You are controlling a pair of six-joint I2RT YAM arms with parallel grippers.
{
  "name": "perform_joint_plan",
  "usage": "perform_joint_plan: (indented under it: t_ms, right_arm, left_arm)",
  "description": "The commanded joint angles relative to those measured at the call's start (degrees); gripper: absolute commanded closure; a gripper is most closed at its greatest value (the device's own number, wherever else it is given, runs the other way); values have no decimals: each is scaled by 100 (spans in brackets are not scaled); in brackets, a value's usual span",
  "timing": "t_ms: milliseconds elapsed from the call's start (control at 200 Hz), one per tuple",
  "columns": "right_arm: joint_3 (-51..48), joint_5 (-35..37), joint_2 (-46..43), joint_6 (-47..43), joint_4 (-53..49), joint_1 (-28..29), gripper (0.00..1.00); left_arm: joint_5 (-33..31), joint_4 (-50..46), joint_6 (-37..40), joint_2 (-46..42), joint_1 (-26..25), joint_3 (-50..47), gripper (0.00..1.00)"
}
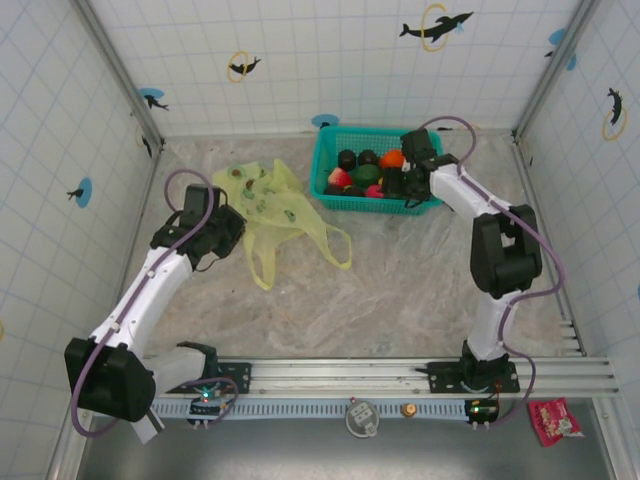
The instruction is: Place the fake fruits into the plastic bag and tie a complex knot
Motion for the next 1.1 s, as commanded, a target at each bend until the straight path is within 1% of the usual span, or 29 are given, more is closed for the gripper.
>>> perform_joint_plan:
  t_ms: [0,85,185,270,345,415,520,616,701,756,906,1016,1096]
  right_arm:
    - [450,-25,381,5,-199,-6,23]
    - [671,-19,592,11,-337,-7,27]
    - [645,10,651,9,-316,-6,30]
    - [631,83,683,-6,-292,-15,35]
    - [668,148,733,-19,-276,-39,35]
    - [707,59,789,-41,-233,-75,34]
    - [859,46,902,-132,-289,-100,37]
    - [915,34,884,-212,-297,-105,46]
    - [909,88,677,-298,-237,-112,52]
    - [871,110,465,-367,-175,-112,54]
    - [665,-22,-247,-526,51,-99,55]
    - [357,-329,-865,-619,296,-62,54]
    - [29,-665,-1373,-716,519,85,55]
  left_arm:
    - [114,59,37,-152,22,-77,100]
    - [124,39,46,-186,23,-85,100]
    - [101,21,63,-195,23,-84,100]
    - [116,37,67,-186,22,-93,100]
    - [136,55,65,-179,24,-105,100]
    - [160,74,78,-179,22,-126,100]
    - [160,65,90,-201,22,-149,100]
    - [157,74,106,-209,22,-183,100]
    - [155,87,107,-203,22,-213,100]
    - [166,91,111,-209,23,-222,100]
    - [220,117,114,-197,22,-207,100]
    - [274,127,89,-190,21,-168,100]
    - [288,127,90,-199,22,-162,100]
